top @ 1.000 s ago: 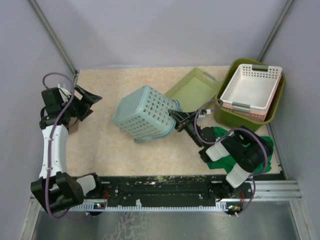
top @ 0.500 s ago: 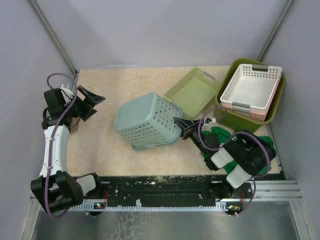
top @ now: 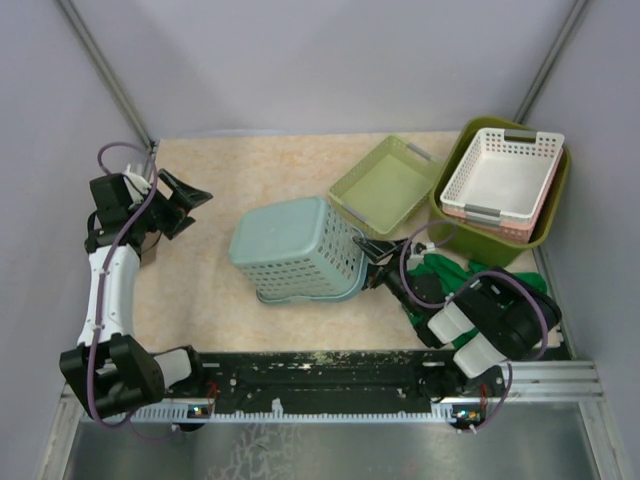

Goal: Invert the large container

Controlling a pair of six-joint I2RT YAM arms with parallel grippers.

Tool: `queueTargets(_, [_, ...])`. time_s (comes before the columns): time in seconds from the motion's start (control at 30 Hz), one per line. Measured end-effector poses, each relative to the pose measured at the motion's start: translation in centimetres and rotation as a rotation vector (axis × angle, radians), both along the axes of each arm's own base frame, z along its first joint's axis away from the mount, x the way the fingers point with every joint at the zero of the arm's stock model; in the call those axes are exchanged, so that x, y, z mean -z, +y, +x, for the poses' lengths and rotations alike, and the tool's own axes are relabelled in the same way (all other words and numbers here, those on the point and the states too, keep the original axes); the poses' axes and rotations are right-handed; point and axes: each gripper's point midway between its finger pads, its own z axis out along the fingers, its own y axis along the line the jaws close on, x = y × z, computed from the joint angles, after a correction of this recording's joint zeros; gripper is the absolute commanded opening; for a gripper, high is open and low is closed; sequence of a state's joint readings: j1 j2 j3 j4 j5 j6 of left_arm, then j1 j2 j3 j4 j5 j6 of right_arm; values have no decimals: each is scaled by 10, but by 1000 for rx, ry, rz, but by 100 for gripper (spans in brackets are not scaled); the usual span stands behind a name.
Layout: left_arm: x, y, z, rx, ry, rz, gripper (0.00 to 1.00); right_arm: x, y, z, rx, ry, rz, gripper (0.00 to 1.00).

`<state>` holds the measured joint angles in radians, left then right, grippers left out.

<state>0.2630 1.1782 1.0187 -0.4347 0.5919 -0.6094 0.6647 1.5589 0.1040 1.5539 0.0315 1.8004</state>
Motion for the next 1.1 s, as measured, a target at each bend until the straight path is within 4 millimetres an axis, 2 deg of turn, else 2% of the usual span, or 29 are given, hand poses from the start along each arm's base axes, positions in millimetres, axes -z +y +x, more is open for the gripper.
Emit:
queueTargets(0.1, [0,0,0,6,-3,2,100,-4,0,-4,-16,14,-5,91])
queueTargets(0.17, [0,-1,0,11,-4,6,100,2,1,-7,-34,67,-42,91])
queueTargets(0.3, [-1,-1,6,21,-1,5,100,20,8,-5,-51,199,-194,92])
queueTargets(0.47, [0,-3,7,31,3,5,100,19,7,3,-29,299,-374,93])
queueTargets(0.53, [0,-5,7,36,2,8,100,31,2,1,-22,356,-439,93])
queueTargets(0.67, [1,-7,6,46,0,14,100,71,-12,-16,-34,492,-561,93])
queueTargets(0.73, [1,-8,6,52,-2,17,100,84,-19,-22,-30,542,-602,93])
queueTargets(0.87, [-2,-14,6,79,-11,30,100,98,-31,-28,-3,596,-654,94])
queueTargets(0.97, [-16,-32,8,151,-47,80,99,105,-40,-30,21,611,-700,94])
queueTargets(1.1, [-59,-92,8,323,-190,214,99,97,-49,-30,37,543,-760,92])
